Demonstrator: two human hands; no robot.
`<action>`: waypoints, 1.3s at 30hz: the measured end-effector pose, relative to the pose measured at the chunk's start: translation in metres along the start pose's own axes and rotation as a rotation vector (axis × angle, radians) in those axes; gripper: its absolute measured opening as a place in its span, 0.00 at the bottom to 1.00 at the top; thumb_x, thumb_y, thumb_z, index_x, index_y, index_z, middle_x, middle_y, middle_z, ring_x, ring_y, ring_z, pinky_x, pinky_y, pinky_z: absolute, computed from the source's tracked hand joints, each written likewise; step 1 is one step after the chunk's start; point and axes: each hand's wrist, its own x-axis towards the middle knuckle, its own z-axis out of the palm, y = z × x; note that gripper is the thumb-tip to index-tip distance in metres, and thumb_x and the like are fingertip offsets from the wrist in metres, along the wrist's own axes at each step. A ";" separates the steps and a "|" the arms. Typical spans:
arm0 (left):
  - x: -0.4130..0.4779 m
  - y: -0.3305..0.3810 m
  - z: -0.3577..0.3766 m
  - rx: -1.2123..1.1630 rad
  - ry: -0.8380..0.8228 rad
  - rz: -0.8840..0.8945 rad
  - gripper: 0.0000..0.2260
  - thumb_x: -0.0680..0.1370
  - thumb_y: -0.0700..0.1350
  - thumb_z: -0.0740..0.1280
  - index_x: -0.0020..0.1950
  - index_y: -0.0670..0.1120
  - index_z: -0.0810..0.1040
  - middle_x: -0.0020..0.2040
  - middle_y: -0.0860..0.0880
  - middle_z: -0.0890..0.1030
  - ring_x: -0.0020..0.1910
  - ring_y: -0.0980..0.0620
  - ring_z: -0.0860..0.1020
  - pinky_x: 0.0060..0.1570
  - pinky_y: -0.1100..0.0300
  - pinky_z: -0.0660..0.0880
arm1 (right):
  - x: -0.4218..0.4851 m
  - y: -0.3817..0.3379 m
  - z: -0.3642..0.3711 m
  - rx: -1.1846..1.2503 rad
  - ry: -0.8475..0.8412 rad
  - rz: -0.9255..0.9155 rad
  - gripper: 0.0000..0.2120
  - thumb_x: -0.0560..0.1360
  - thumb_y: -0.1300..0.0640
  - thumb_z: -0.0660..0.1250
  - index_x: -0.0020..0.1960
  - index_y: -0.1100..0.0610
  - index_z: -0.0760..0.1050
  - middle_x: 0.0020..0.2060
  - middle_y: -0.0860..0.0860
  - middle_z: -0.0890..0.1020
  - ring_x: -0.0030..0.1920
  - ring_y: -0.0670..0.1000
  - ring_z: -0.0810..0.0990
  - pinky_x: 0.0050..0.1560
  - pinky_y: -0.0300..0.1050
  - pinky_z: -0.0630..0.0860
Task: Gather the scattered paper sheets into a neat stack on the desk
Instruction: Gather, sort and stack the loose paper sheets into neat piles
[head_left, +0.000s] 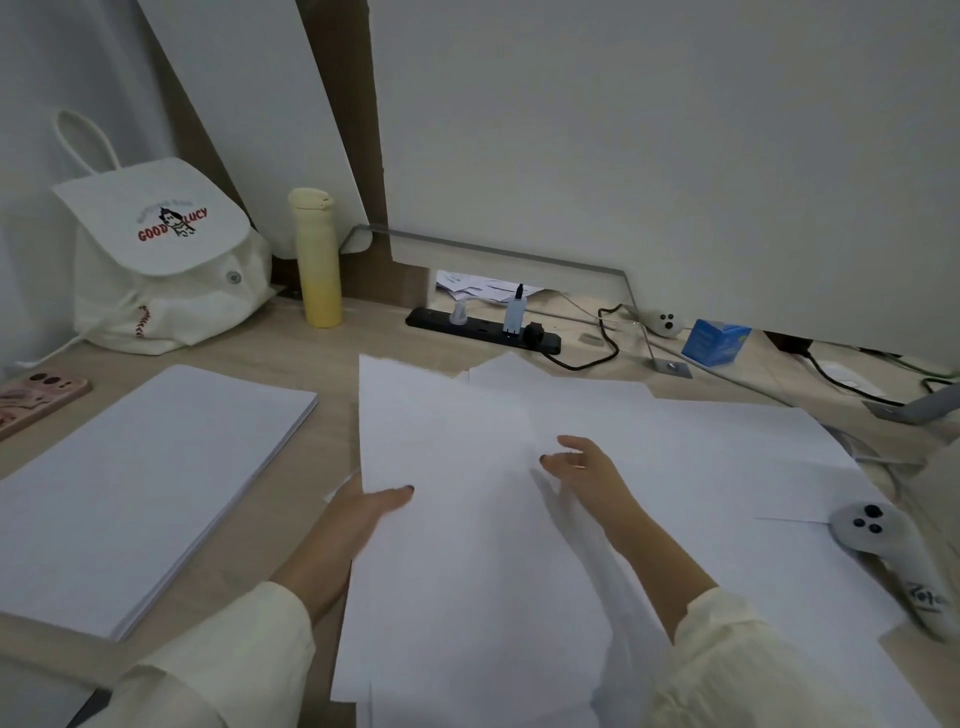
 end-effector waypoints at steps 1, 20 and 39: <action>0.000 0.006 0.000 0.012 0.009 0.041 0.09 0.75 0.38 0.69 0.53 0.46 0.78 0.45 0.48 0.85 0.40 0.50 0.83 0.40 0.57 0.80 | -0.001 -0.001 -0.007 0.006 0.000 0.001 0.29 0.75 0.52 0.67 0.72 0.57 0.62 0.64 0.54 0.71 0.63 0.53 0.71 0.54 0.39 0.66; -0.026 0.122 0.044 -0.019 -0.138 0.529 0.09 0.70 0.39 0.71 0.46 0.51 0.80 0.40 0.56 0.85 0.40 0.58 0.83 0.38 0.66 0.79 | -0.063 -0.112 -0.066 0.463 -0.241 -0.396 0.12 0.66 0.57 0.69 0.49 0.55 0.78 0.36 0.45 0.85 0.37 0.44 0.84 0.36 0.35 0.78; -0.011 0.080 0.042 0.069 -0.054 0.408 0.26 0.52 0.55 0.77 0.48 0.51 0.80 0.43 0.56 0.85 0.44 0.55 0.83 0.41 0.63 0.79 | -0.065 -0.061 -0.048 0.490 0.005 -0.292 0.20 0.66 0.51 0.71 0.57 0.54 0.78 0.49 0.49 0.85 0.49 0.49 0.84 0.47 0.43 0.78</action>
